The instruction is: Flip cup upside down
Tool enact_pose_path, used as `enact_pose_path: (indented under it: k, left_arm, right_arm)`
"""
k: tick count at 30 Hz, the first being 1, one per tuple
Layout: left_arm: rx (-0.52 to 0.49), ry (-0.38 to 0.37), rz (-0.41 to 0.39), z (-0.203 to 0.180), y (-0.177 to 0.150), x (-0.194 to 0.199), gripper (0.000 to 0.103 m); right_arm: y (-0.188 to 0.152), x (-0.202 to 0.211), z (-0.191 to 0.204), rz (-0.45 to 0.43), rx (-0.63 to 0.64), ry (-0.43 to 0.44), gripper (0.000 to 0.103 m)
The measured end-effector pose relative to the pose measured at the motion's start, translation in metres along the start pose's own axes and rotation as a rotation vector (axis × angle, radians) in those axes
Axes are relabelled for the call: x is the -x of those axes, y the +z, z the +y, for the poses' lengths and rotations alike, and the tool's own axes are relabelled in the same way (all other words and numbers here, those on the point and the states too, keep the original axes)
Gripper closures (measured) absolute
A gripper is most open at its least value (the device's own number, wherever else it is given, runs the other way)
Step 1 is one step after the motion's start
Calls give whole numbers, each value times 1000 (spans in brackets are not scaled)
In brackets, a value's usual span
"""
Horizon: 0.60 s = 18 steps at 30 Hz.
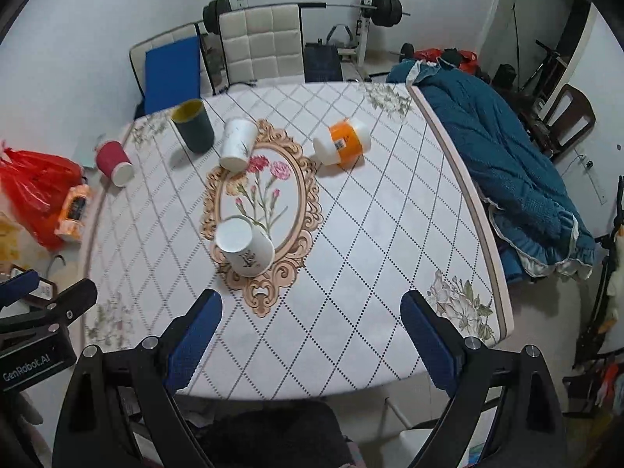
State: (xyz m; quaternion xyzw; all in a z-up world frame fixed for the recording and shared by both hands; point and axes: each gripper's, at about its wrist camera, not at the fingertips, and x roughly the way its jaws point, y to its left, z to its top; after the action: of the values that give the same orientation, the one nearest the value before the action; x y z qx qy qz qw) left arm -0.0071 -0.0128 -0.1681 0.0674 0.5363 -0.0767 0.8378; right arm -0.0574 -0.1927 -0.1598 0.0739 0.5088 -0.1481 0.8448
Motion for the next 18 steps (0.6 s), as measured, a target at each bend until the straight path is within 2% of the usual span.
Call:
enact_pose_path:
  k: [9, 18]
  left_arm:
    - [54, -11, -95, 6, -9, 88, 5]
    - [50, -9, -89, -7, -23, 136, 5]
  right_arm:
    - [-2, 103, -7, -72, 30, 16, 8]
    - [-11, 185, -13, -127, 52, 45, 8]
